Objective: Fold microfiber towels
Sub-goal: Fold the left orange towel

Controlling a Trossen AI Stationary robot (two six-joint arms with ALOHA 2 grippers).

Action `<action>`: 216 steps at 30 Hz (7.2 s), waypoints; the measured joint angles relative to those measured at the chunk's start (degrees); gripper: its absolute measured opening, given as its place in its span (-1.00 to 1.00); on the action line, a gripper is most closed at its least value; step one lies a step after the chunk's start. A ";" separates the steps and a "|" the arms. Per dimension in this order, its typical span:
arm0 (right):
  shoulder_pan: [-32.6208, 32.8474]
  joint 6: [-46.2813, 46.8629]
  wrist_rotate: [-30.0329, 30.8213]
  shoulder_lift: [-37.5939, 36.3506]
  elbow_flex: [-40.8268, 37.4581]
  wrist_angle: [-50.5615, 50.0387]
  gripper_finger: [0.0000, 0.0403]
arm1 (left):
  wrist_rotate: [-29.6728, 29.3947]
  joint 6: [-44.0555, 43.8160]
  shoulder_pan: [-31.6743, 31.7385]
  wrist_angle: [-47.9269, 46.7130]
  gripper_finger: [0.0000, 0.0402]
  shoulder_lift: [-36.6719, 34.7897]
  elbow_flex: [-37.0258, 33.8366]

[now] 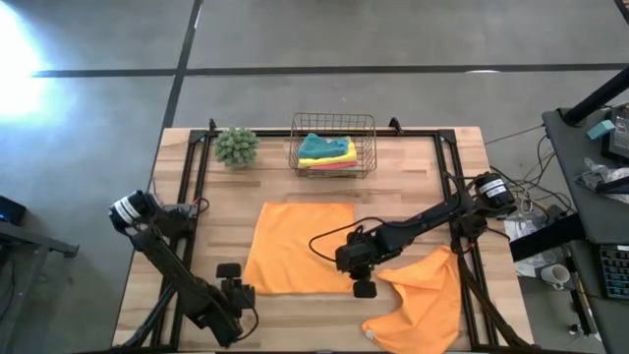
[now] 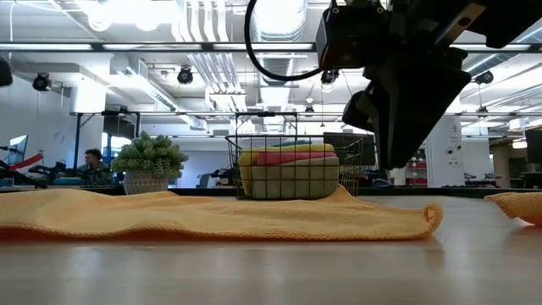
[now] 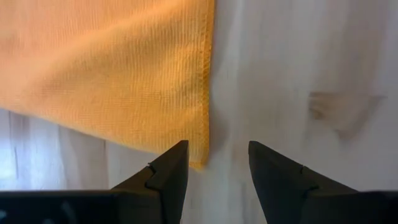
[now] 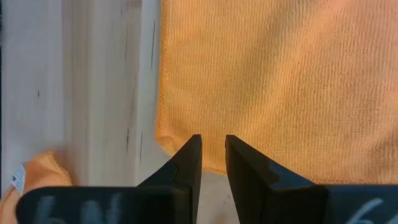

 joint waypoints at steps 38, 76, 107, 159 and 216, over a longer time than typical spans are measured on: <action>2.26 1.01 -0.65 -2.22 0.01 -0.52 -0.69 | -6.67 -2.84 0.80 -3.23 -0.68 6.59 -1.73; 8.12 -8.70 1.51 -1.61 -1.38 1.16 -0.21 | -3.84 -3.04 2.27 -0.20 -1.00 2.46 0.52; 6.97 -13.84 5.52 6.78 -1.36 5.35 -0.46 | -3.55 -2.97 2.26 -0.02 -1.00 2.31 0.42; 5.35 0.98 38.80 -12.76 33.66 -26.10 -0.96 | 0.47 9.09 7.92 -35.92 -1.00 -29.98 19.86; -7.22 3.80 34.33 -12.53 26.37 -31.21 -0.96 | -7.82 37.86 37.68 -33.25 -1.00 -27.99 21.79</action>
